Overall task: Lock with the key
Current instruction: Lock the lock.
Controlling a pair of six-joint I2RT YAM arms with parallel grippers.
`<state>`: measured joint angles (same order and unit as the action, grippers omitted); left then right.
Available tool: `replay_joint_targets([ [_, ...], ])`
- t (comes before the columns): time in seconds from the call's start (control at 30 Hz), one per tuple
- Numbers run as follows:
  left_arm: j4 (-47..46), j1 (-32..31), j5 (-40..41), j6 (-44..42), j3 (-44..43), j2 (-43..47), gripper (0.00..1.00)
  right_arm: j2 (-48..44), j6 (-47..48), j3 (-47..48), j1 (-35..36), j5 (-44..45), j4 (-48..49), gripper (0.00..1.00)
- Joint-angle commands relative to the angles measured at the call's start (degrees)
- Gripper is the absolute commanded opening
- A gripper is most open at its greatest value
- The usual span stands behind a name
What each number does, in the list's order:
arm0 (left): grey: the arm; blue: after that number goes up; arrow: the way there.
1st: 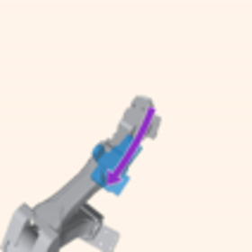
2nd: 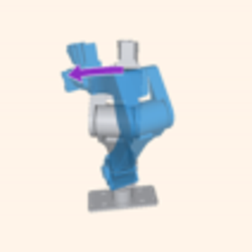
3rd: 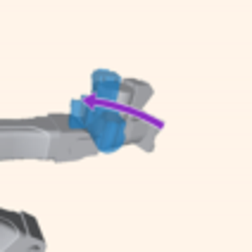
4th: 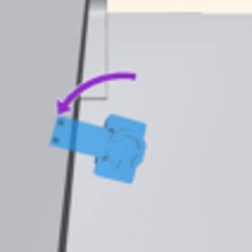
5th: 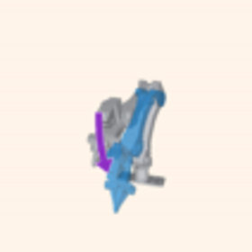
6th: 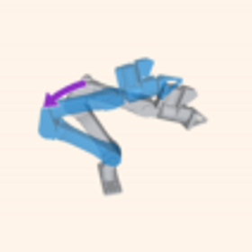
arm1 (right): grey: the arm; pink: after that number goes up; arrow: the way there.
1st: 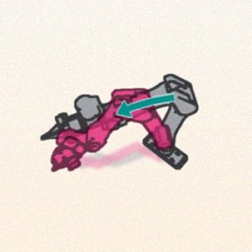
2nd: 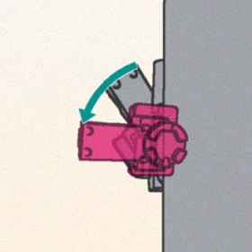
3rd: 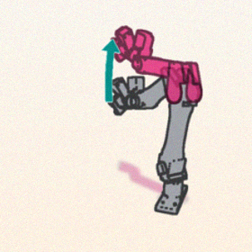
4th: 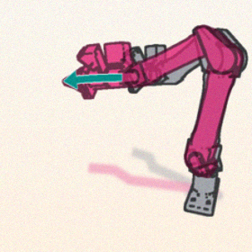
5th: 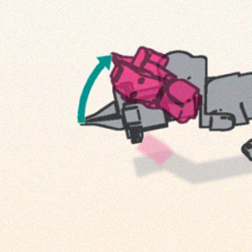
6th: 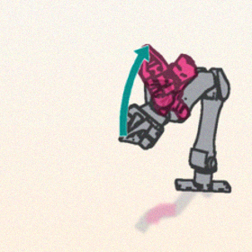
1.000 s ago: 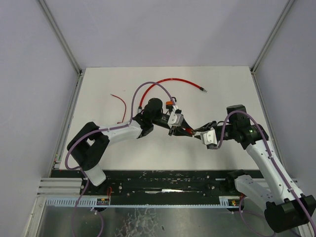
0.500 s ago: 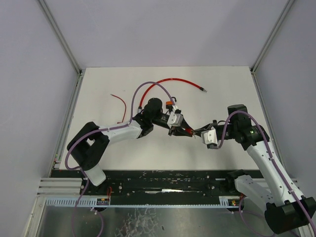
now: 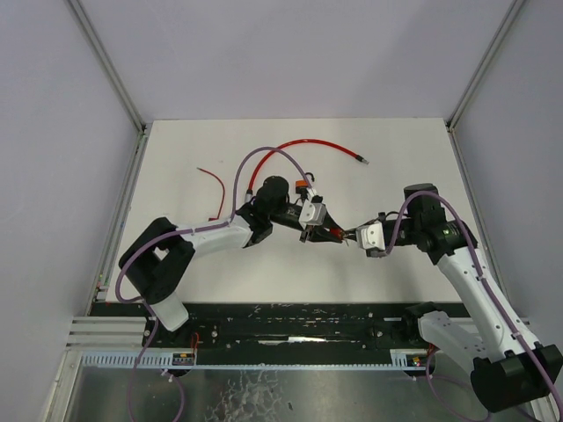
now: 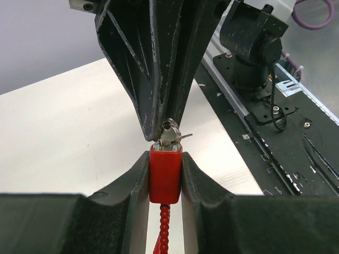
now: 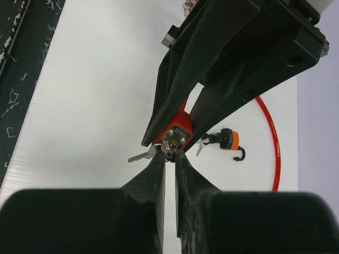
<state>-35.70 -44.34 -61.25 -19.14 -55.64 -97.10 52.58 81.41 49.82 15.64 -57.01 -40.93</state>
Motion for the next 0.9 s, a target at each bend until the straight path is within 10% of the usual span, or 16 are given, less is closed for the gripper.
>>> replay_joint_targets([
  [0.0,-5.4,-0.5,6.7,-2.8,1.1,2.8,0.00,1.0,-6.1,1.0,0.1,-2.1,0.0,0.17],
  [0.2,-18.9,0.4,10.3,5.2,6.0,4.9,0.00,-2.8,-21.4,3.1,-3.5,1.6,6.5,0.54],
  [0.47,-50.0,3.3,22.0,34.8,12.8,8.3,0.00,-4.7,-41.8,2.6,-10.3,-6.9,17.0,0.68],
  [0.6,-56.0,3.5,33.7,50.6,13.5,9.5,0.00,-4.1,-61.3,-3.8,-10.4,-14.6,36.3,0.71],
  [0.77,-56.3,3.5,42.4,66.4,12.9,9.1,0.00,-0.3,-103.0,-14.5,-7.4,-14.6,85.6,0.71],
  [0.87,-56.4,3.2,44.4,72.7,12.2,7.7,0.00,3.3,-111.1,-14.2,-4.5,-11.3,92.2,0.70],
])
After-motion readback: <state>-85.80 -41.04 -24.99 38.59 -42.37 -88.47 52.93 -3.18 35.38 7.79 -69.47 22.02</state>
